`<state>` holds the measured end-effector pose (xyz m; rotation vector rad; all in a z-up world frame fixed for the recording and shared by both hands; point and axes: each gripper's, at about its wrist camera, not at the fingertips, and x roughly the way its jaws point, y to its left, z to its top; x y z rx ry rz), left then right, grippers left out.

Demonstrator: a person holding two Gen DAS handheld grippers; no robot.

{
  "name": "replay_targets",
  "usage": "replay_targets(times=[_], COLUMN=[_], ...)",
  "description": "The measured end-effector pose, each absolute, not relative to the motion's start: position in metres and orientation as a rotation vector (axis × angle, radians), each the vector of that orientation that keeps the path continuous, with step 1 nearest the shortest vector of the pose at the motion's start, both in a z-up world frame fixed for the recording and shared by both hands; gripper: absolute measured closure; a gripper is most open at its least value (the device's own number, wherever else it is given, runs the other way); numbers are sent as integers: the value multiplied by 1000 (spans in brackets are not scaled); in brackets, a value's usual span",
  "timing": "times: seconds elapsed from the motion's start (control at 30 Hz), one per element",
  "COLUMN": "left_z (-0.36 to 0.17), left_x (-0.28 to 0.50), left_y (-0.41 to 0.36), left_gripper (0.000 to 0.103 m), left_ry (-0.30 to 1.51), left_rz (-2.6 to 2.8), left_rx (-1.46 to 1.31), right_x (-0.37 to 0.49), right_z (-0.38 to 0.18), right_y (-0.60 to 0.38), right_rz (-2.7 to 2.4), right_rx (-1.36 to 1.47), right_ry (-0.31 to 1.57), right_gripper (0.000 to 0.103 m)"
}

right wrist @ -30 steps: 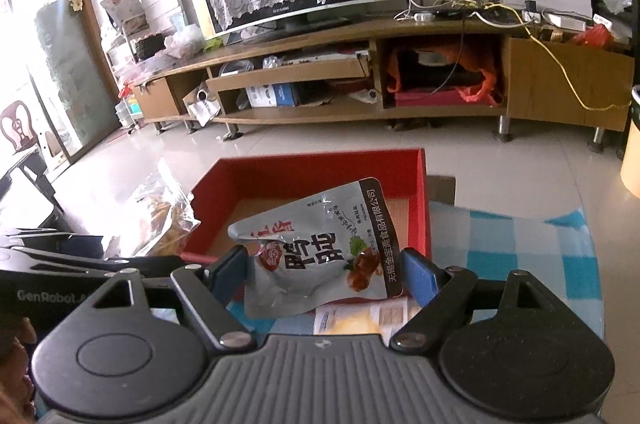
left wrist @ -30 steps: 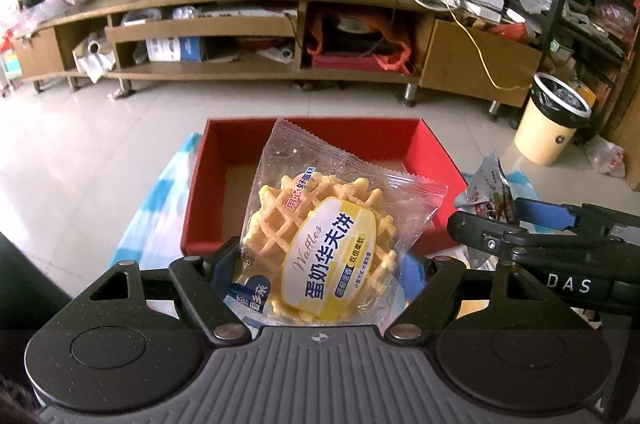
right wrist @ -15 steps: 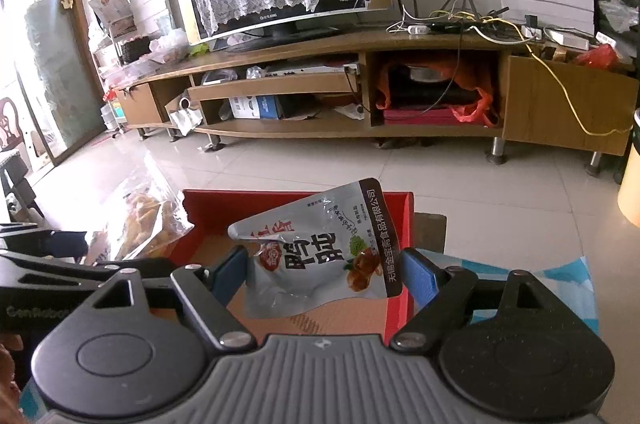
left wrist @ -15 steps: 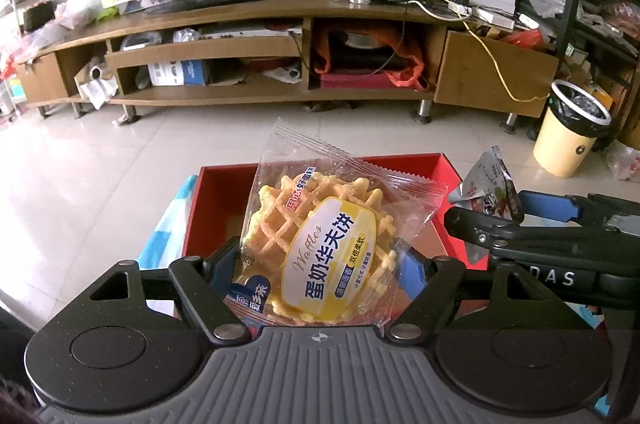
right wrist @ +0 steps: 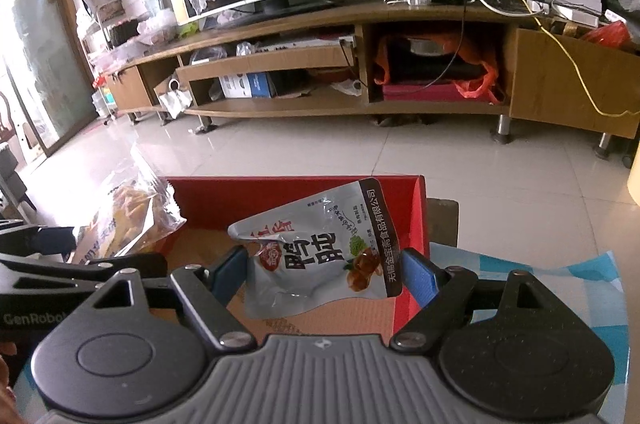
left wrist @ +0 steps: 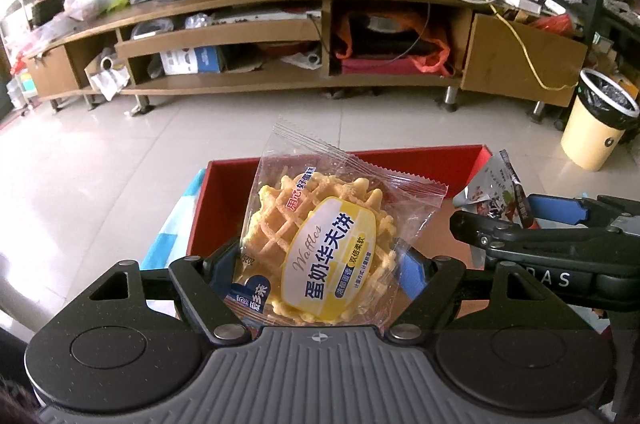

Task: Organize snacks
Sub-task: 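Carry the waffle pack in the left tool while the right tool carries the pouch over the red box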

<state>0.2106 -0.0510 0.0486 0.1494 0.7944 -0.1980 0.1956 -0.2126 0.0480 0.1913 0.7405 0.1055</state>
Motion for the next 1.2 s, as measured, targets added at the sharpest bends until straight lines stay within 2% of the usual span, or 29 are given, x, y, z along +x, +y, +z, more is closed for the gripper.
replay_targets(times=[0.73,0.87,1.2], left_z=[25,21,16], left_x=[229,228,230], left_y=[-49,-50,-45], left_gripper=[22,26,18], left_ry=[859,866,877], left_rz=[-149,-150,-118], left_rx=[173,196,200], right_x=[210,210,215], right_z=[25,20,18], right_y=[-199,-192,-187], right_rz=[88,87,87], right_rx=[129,97,64], right_ry=[784,790,799], right_gripper=[22,22,19])
